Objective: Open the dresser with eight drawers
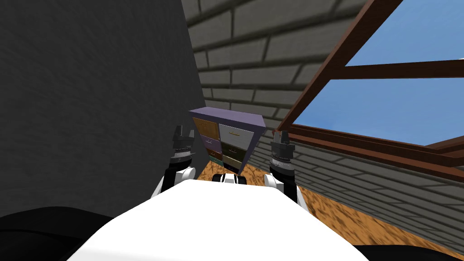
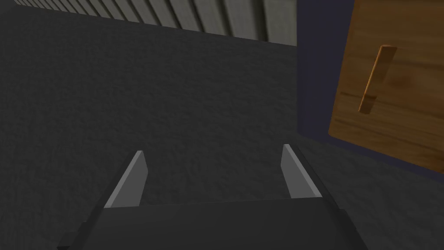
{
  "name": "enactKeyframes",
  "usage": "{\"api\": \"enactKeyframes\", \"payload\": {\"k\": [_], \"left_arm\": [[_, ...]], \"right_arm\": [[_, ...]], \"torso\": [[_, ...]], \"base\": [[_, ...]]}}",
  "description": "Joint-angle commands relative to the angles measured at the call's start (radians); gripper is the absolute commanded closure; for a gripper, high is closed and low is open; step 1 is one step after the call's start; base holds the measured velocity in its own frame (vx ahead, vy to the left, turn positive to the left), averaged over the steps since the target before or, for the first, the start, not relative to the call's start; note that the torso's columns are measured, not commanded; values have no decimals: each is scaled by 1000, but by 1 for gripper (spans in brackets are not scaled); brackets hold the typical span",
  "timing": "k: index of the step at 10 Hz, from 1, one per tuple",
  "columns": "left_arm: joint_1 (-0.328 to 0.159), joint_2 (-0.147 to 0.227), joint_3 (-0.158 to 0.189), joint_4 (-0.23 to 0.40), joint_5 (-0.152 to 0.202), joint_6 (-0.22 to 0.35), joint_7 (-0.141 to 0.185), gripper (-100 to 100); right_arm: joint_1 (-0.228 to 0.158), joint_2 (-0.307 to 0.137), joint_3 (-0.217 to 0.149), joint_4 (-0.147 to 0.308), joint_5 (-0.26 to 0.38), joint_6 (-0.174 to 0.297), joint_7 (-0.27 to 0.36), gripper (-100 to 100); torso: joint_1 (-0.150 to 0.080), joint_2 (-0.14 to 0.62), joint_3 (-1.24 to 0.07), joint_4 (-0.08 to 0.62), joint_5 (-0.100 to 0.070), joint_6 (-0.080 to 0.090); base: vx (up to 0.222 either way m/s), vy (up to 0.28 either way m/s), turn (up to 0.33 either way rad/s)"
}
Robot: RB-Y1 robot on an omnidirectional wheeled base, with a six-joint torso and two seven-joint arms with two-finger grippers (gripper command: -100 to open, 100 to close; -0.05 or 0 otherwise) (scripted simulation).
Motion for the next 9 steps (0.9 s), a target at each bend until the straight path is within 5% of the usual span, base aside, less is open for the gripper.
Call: {"api": "enactKeyframes", "payload": {"k": [1, 5, 9], "left_arm": [[-3, 30, -3, 12, -1, 0, 0, -100], [-20, 101, -16, 71, -6, -1, -1, -100], [-42, 134, -34, 151, -13, -2, -2, -100]], "right_arm": [[0, 0, 0, 0, 0, 0, 0, 0], [0, 0, 0, 1, 0, 0, 0, 0], [0, 0, 0, 1, 0, 0, 0, 0]], "torso": [[0, 74, -148, 74, 0, 0], [-1, 121, -241, 120, 0, 0], [0, 121, -241, 121, 0, 0]], "base": [[-1, -10, -16], [-16, -33, -27], [-21, -48, -36]]}}
